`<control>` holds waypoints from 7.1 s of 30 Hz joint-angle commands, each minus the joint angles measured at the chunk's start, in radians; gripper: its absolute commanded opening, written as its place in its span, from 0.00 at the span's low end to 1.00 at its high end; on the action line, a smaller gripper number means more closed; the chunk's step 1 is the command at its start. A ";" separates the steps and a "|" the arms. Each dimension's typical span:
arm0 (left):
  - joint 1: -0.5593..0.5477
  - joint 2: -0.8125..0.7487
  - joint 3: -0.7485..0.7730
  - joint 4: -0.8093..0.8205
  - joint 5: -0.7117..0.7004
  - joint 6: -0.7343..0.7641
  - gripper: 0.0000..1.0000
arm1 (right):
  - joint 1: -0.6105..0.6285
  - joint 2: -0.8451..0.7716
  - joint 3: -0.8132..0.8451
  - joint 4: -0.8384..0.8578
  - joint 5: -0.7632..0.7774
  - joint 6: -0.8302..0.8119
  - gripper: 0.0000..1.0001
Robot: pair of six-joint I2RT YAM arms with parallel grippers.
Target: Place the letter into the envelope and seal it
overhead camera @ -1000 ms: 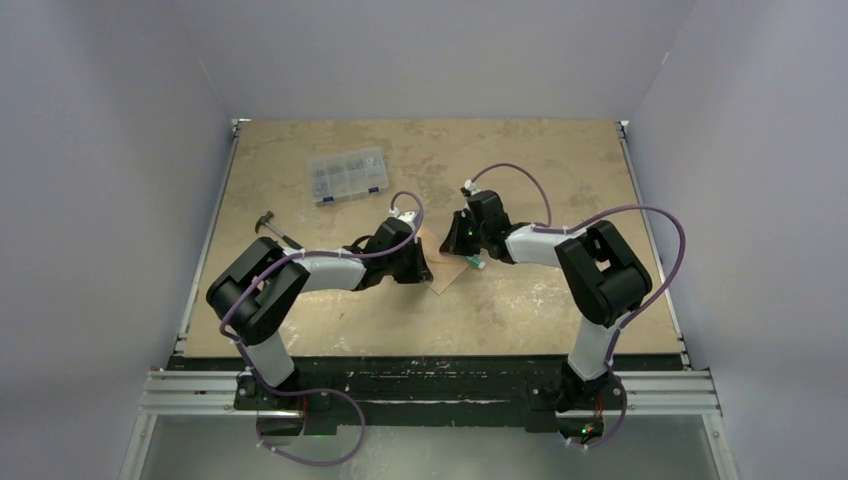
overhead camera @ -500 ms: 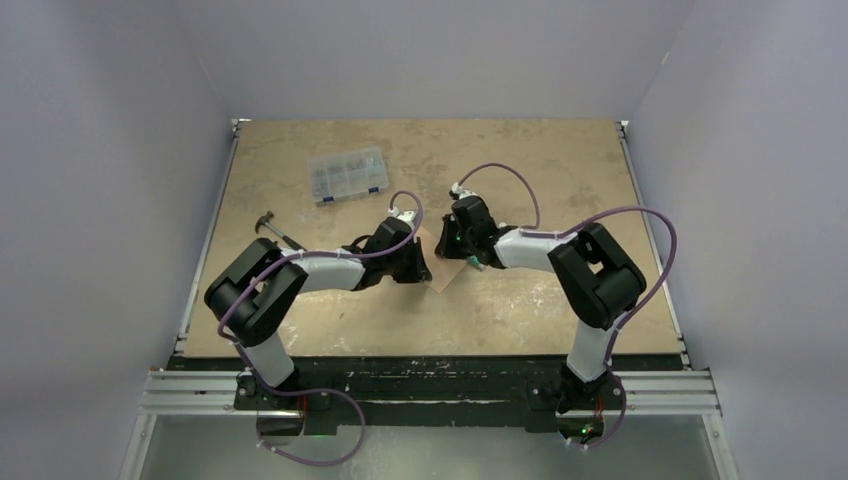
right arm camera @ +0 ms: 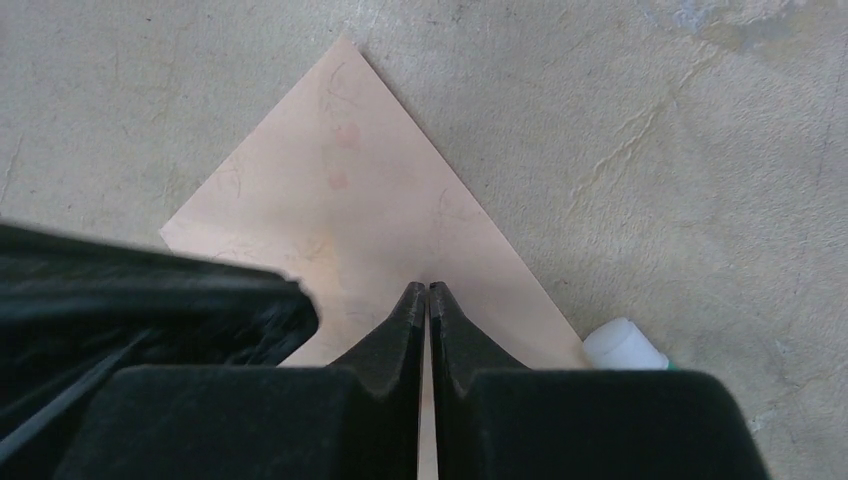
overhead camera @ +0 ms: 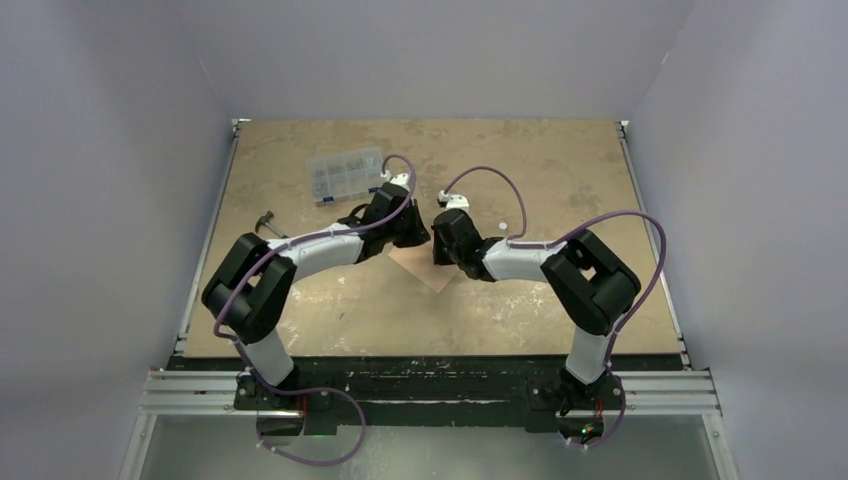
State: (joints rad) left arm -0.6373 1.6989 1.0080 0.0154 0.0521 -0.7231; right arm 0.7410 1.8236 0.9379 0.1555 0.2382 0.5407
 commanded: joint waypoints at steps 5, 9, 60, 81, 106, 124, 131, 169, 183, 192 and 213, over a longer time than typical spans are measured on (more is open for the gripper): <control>0.008 0.161 0.091 0.032 -0.048 -0.008 0.00 | 0.001 0.035 -0.089 -0.048 0.024 -0.032 0.06; 0.023 0.204 0.089 0.027 -0.063 0.001 0.00 | 0.001 0.029 -0.101 -0.036 -0.012 -0.023 0.06; 0.194 0.309 -0.191 0.247 0.255 -0.125 0.00 | 0.101 0.036 -0.099 0.015 -0.025 -0.306 0.15; 0.199 0.328 -0.176 0.233 0.243 -0.115 0.00 | 0.101 0.078 0.039 -0.116 -0.017 -0.200 0.14; 0.203 0.323 -0.167 0.257 0.253 -0.149 0.00 | 0.104 0.016 -0.035 -0.297 -0.027 -0.064 0.06; 0.199 0.222 -0.032 0.211 0.336 -0.114 0.00 | 0.077 -0.187 0.132 -0.429 0.026 -0.058 0.07; 0.197 0.032 -0.007 0.188 0.390 -0.118 0.18 | -0.007 -0.269 0.188 -0.440 0.059 -0.040 0.21; 0.200 -0.545 -0.191 -0.128 -0.262 0.122 0.87 | -0.194 -0.083 0.157 -0.452 -0.170 -0.382 0.72; 0.211 -0.556 -0.184 -0.141 -0.257 0.132 0.87 | -0.130 -0.067 0.175 -0.612 -0.066 -0.378 0.62; 0.213 -0.533 -0.169 -0.152 -0.226 0.106 0.87 | -0.129 -0.052 0.157 -0.602 -0.112 -0.377 0.30; 0.218 -0.541 -0.229 0.408 0.523 0.113 0.84 | -0.140 -0.502 0.002 0.100 -0.696 -0.145 0.11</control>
State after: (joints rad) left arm -0.4210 1.1721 0.7879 0.2176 0.3981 -0.5915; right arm 0.6018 1.3624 0.9703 0.0032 -0.2195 0.3210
